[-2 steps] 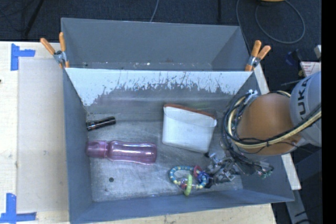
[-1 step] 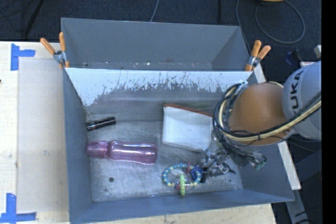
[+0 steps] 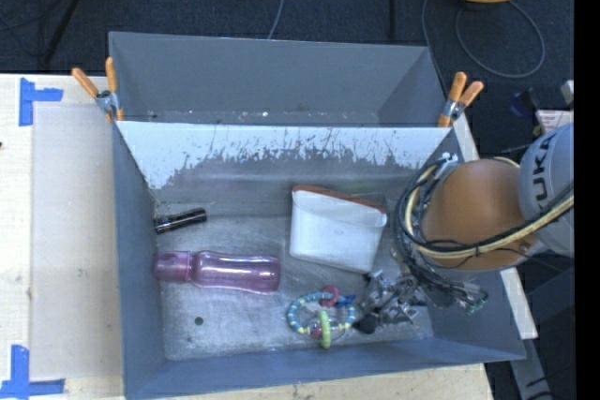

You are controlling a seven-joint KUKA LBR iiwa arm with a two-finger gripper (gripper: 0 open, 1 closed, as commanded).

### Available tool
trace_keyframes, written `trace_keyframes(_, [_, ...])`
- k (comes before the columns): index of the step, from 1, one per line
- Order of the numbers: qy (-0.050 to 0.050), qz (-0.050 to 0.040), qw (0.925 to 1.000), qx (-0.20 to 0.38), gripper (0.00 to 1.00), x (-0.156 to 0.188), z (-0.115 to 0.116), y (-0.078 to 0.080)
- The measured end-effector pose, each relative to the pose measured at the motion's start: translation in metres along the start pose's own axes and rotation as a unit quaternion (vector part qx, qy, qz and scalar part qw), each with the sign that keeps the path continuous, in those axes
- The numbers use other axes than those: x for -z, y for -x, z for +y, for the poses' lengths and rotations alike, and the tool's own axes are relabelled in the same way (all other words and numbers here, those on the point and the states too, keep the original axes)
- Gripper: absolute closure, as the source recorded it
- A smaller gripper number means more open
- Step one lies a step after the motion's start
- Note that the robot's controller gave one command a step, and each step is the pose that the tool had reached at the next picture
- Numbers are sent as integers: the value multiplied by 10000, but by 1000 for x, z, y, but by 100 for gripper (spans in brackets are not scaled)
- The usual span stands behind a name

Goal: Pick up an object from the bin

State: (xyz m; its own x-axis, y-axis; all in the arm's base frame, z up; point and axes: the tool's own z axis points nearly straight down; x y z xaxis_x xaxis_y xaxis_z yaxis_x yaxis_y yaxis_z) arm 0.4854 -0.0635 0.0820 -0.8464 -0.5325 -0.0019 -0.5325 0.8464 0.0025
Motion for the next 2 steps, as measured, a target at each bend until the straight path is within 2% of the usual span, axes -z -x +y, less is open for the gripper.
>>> trace_keyframes(1, [9, 63, 9999, -136, 100, 33, 11, 10])
trace_keyframes(2, [-10, -21, 9999, -141, 100, 59, 32, 32])
